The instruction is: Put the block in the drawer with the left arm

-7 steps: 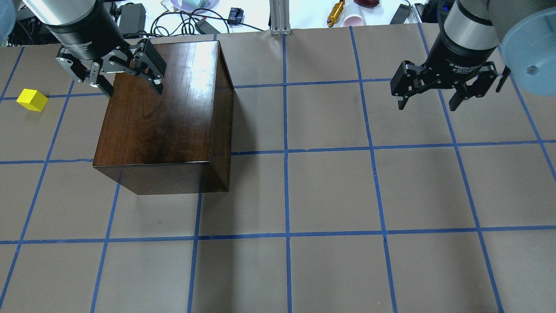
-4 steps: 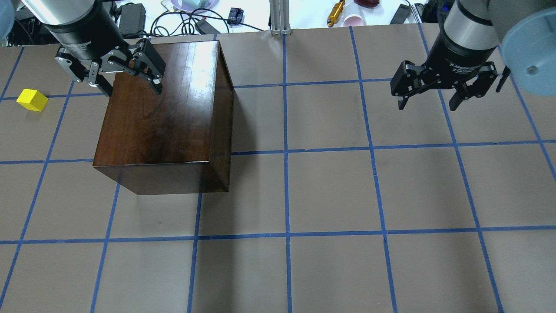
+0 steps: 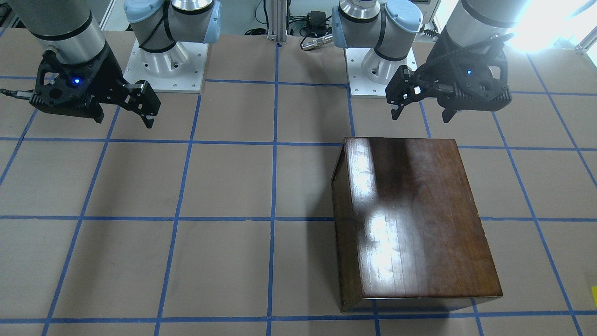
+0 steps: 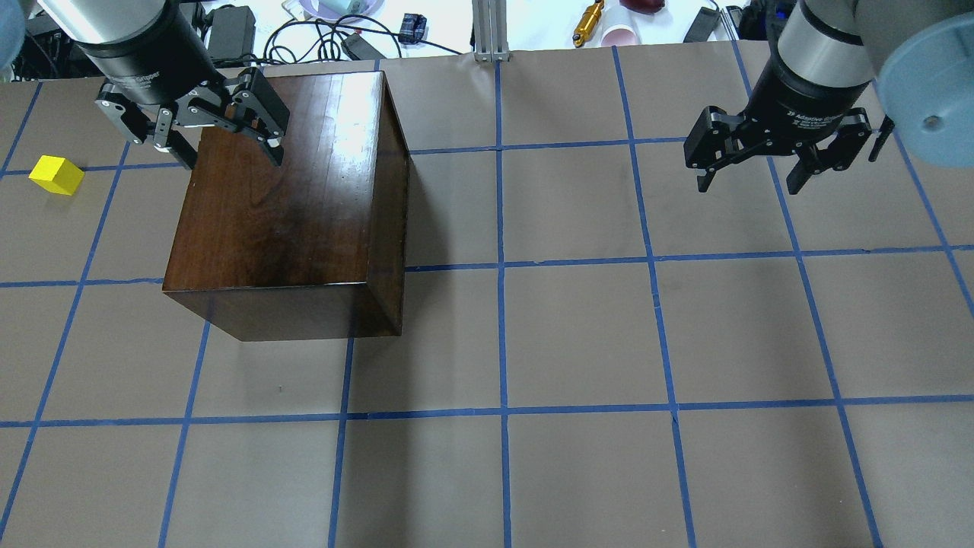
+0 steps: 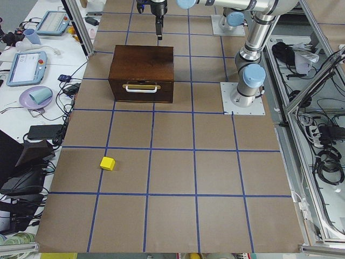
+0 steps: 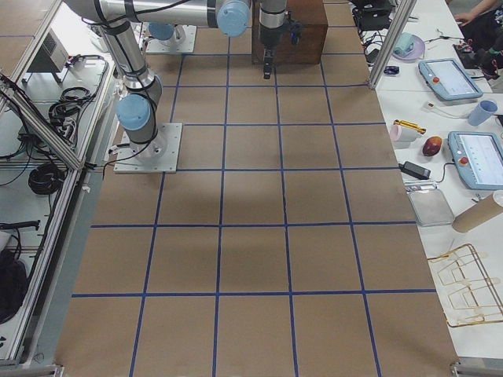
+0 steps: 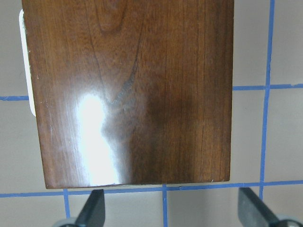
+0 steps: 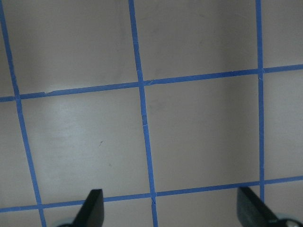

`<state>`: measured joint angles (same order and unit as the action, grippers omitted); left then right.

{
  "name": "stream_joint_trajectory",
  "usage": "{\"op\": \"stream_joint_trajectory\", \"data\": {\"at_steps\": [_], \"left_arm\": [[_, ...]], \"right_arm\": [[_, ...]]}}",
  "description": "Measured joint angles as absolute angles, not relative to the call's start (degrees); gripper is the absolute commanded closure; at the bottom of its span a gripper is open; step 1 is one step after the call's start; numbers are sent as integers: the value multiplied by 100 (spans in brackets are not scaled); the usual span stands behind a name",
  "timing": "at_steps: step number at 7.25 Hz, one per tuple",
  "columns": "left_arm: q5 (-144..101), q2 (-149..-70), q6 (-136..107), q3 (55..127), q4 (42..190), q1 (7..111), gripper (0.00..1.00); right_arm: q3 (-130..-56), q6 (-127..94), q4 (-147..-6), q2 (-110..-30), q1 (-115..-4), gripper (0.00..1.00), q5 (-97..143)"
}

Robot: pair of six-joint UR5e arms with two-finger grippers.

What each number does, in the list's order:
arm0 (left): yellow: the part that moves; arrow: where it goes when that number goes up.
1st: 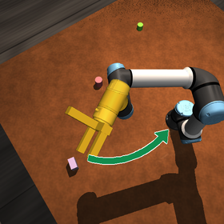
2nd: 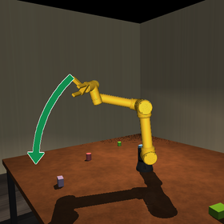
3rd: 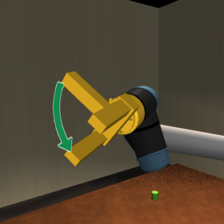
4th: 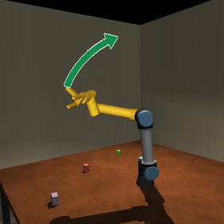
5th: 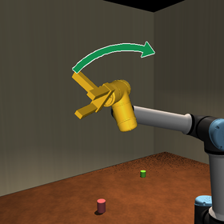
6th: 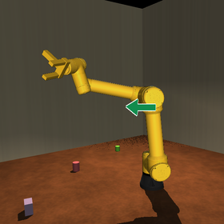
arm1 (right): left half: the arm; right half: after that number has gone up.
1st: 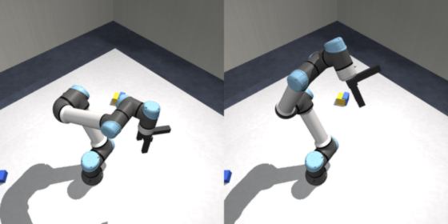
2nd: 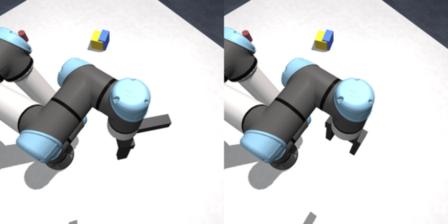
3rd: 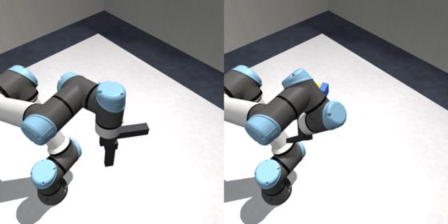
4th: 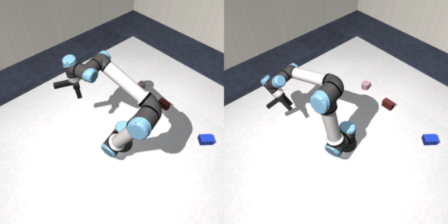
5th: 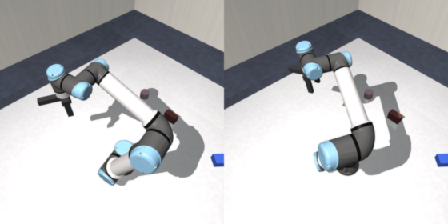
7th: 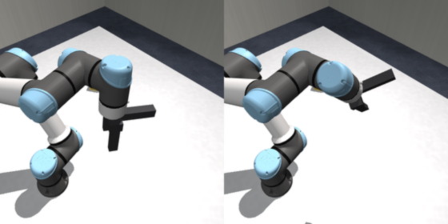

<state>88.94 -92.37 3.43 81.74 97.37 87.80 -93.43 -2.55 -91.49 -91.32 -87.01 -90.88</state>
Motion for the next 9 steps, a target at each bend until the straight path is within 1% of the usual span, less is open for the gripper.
{"op": "stream_joint_trajectory", "data": {"at_steps": [5,9], "left_arm": [[8869,-9255,343,8130,9720,8669,0],[8830,-9736,623,8074,9174,8067,0]], "right_arm": [[-9343,-255,-9149,-9132,-8701,0,-9088],[-9345,-255,-9149,-9132,-8701,0,-9088]]}}
